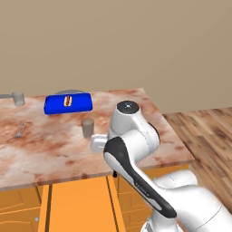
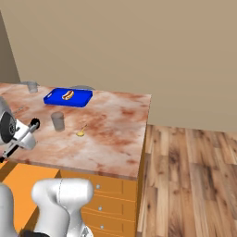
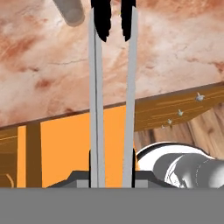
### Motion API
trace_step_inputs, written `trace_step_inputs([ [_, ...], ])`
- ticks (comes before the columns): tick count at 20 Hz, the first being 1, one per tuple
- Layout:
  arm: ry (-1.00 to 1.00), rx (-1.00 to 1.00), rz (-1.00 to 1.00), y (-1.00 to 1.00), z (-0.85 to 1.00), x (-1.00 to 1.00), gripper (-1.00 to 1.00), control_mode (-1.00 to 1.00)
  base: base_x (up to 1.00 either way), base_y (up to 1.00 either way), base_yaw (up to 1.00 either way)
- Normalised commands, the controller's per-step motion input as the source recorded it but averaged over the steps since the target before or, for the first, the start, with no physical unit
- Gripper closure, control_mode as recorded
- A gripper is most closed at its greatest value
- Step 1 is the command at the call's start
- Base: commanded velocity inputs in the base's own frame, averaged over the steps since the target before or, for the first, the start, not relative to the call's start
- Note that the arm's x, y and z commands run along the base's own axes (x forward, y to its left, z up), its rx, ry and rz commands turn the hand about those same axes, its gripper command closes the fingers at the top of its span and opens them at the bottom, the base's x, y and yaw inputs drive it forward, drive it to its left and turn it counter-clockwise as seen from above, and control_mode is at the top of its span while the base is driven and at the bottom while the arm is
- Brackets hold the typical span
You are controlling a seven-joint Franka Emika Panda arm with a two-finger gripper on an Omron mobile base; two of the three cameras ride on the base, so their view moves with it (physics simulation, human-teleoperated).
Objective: Take the tongs from the drawer on the left and place them on the dining counter next to the tray containing the hot dog.
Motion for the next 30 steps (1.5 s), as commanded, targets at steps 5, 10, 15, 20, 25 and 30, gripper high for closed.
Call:
trace_step_inputs([
  [5, 0.00, 0.00, 0.00, -0.15, 0.02, 0.46, 1.00, -1.00, 0.00, 0.00, 0.00],
  [10, 0.00, 0.00, 0.00, -0.21, 0.00, 0.38, 1.00, -1.00, 0.00, 0.00, 0.00],
  [15, -0.02, 0.00, 0.00, -0.36, 0.00, 0.21, 1.00, -1.00, 0.00, 0.00, 0.00],
  [20, -0.02, -0.05, 0.00, -0.45, 0.00, 0.00, 1.00, -1.00, 0.00, 0.00, 0.00],
  [25, 0.00, -0.01, 0.02, -0.36, 0.00, 0.00, 1.00, -1.00, 0.00, 0.00, 0.00],
  [30, 0.00, 0.00, 0.13, -0.57, 0.03, 0.00, 1.00, -1.00, 0.00, 0.00, 0.00],
])
